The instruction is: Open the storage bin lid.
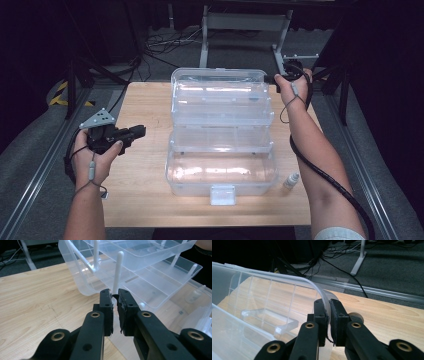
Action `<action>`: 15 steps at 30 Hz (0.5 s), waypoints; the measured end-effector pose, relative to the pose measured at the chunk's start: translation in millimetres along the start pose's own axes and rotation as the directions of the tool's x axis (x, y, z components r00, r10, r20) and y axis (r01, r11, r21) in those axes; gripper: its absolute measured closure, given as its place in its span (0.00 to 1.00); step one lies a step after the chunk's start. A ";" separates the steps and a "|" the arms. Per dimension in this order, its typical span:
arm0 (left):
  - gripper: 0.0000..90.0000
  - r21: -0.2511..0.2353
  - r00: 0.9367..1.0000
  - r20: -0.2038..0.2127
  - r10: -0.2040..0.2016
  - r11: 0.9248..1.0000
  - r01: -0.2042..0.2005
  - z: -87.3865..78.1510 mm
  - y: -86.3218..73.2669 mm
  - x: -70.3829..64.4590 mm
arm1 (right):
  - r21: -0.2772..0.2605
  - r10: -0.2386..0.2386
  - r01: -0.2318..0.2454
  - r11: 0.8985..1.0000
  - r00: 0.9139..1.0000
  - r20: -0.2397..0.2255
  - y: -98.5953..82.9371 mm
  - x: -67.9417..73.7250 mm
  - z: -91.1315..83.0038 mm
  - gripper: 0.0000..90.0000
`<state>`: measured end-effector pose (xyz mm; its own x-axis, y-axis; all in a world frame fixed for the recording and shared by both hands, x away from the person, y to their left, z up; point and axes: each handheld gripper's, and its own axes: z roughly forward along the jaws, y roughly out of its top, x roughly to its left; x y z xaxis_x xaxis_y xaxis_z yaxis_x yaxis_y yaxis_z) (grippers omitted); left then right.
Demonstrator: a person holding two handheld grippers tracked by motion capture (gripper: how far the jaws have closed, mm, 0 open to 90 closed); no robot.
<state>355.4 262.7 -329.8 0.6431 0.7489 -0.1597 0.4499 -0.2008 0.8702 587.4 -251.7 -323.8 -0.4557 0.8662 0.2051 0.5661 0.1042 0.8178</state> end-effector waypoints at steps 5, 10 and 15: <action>0.91 -0.001 1.000 0.001 0.000 1.000 0.000 -0.6 0.0 0.1 | 0.008 0.017 -0.017 1.000 1.000 -0.001 -1.2 -2.6 4.5 0.94; 0.91 -0.001 1.000 0.000 -0.003 1.000 0.003 -1.7 -0.6 0.9 | 0.013 0.040 -0.040 0.999 0.999 -0.010 -3.4 -6.5 9.7 0.94; 0.91 0.003 1.000 0.001 -0.007 1.000 0.007 -0.9 -1.1 2.2 | 0.023 0.056 -0.055 0.998 0.998 -0.010 -5.0 -9.0 15.5 0.94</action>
<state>355.7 265.1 -330.7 0.6404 0.7499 -0.1660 0.4562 -0.1975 0.8677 599.3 -252.4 -338.1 -0.4301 0.8658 0.2556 0.6058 0.0669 0.7928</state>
